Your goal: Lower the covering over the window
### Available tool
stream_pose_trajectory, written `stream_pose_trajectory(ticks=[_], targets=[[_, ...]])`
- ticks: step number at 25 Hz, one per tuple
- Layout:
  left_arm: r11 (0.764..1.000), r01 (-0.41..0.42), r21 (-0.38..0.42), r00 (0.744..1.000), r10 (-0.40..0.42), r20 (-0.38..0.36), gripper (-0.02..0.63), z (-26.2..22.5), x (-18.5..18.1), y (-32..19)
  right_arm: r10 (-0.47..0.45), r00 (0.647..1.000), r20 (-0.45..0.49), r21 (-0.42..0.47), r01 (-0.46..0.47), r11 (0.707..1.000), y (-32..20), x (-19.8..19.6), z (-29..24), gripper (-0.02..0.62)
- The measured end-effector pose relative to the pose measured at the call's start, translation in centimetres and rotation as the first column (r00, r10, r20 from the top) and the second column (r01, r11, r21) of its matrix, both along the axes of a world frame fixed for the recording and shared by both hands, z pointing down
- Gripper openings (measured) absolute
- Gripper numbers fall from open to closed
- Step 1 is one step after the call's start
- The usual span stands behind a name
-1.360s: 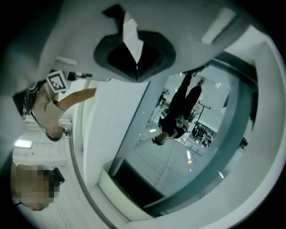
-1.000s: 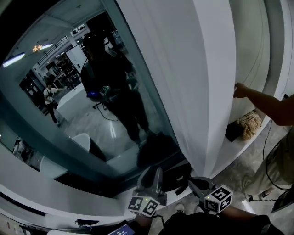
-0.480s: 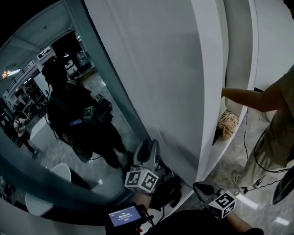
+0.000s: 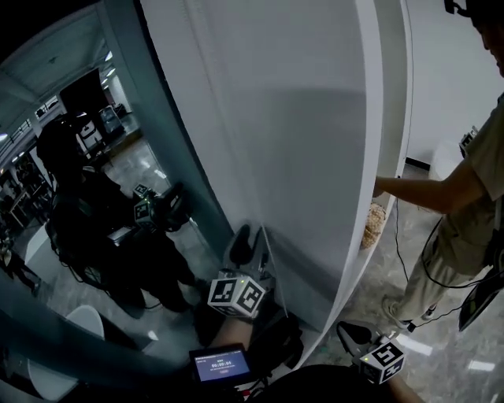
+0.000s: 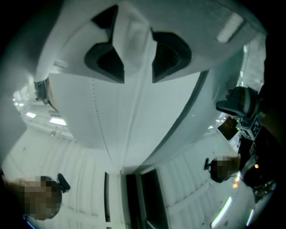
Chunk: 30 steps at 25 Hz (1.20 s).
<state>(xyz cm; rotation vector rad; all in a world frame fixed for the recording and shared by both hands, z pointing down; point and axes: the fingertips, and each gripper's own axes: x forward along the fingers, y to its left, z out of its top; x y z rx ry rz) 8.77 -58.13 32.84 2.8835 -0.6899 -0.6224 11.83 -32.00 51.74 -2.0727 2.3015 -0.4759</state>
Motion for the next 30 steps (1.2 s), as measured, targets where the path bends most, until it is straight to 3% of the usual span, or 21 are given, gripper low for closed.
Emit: stream_pose_trajectory(ticks=[3, 6, 7, 8, 12, 14, 18, 20, 23, 27, 30], targets=[[1.000, -0.016, 0.017, 1.000, 0.016, -0.003, 0.193, -1.1, 2.7, 0.0, 0.026, 1.000, 0.012, -0.014, -0.026, 1.000, 0.5, 2.2, -0.9, 0.008], [0.998, -0.067, -0.013, 0.998, 0.067, -0.009, 0.205, -1.8, 3.1, 0.6, 0.027, 1.000, 0.013, -0.033, -0.026, 0.999, 0.6, 2.2, -0.8, 0.008], [0.994, -0.103, -0.026, 0.995, 0.103, -0.015, 0.084, -1.9, 3.1, 1.0, 0.026, 1.000, 0.017, -0.038, -0.025, 0.999, 0.5, 2.1, -0.5, 0.008], [0.990, -0.139, -0.037, 0.990, 0.138, -0.025, 0.020, -2.0, 3.3, 1.3, 0.024, 0.999, 0.023, -0.043, -0.023, 0.999, 0.3, 2.1, -0.3, 0.008], [0.981, -0.188, -0.052, 0.982, 0.187, -0.030, 0.017, -2.6, 4.2, 3.0, 0.013, 0.999, 0.042, -0.053, -0.011, 0.999, 0.6, 3.1, -0.9, 0.008], [0.978, -0.203, -0.052, 0.979, 0.203, -0.006, 0.015, -1.2, 3.0, 4.1, -0.002, 0.999, 0.050, -0.040, 0.004, 0.999, 0.4, 2.4, -0.9, 0.008], [0.964, -0.263, -0.032, 0.965, 0.262, -0.021, 0.015, 1.7, -1.3, 4.8, -0.093, 0.991, 0.098, 0.079, 0.086, 0.993, -4.1, -0.6, -3.9, 0.008], [0.966, -0.260, -0.019, 0.966, 0.259, -0.018, 0.015, 2.4, -3.4, 5.0, -0.118, 0.986, 0.116, 0.223, 0.090, 0.971, -7.2, -1.8, -9.2, 0.008], [0.962, -0.266, -0.059, 0.963, 0.262, -0.062, 0.015, 3.3, -7.2, 6.3, -0.152, 0.988, 0.029, 0.406, 0.127, 0.905, -10.5, -4.8, -17.6, 0.026], [0.952, -0.298, -0.072, 0.952, 0.291, -0.093, 0.015, 3.5, -10.4, 9.2, -0.233, 0.972, 0.034, 0.544, 0.178, 0.820, -14.3, -9.4, -28.1, 0.065], [0.940, -0.333, -0.081, 0.940, 0.323, -0.108, 0.017, 3.6, -11.8, 10.2, -0.210, 0.977, 0.022, 0.608, 0.154, 0.779, -16.4, -10.5, -34.2, 0.098]])
